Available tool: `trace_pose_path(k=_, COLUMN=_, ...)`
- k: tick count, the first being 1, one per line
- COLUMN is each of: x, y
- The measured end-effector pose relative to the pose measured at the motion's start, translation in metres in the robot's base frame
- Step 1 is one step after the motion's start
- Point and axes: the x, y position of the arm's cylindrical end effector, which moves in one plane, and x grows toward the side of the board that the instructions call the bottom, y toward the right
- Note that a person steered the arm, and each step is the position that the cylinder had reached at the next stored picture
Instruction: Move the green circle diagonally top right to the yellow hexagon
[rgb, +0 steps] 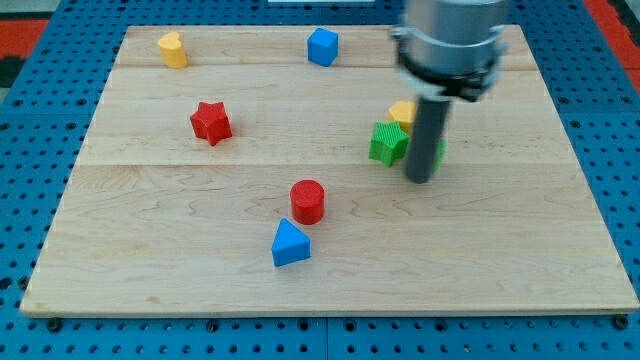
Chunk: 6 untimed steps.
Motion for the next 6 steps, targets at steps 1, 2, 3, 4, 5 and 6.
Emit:
trace_pose_path(k=1, x=-0.025, y=0.019)
trace_pose_path(k=2, x=-0.035, y=0.008)
trace_pose_path(k=3, x=-0.001, y=0.006)
trace_pose_path(k=4, x=-0.038, y=-0.016)
trace_pose_path(k=5, x=-0.074, y=0.006)
trace_pose_path(k=6, x=-0.114, y=0.01)
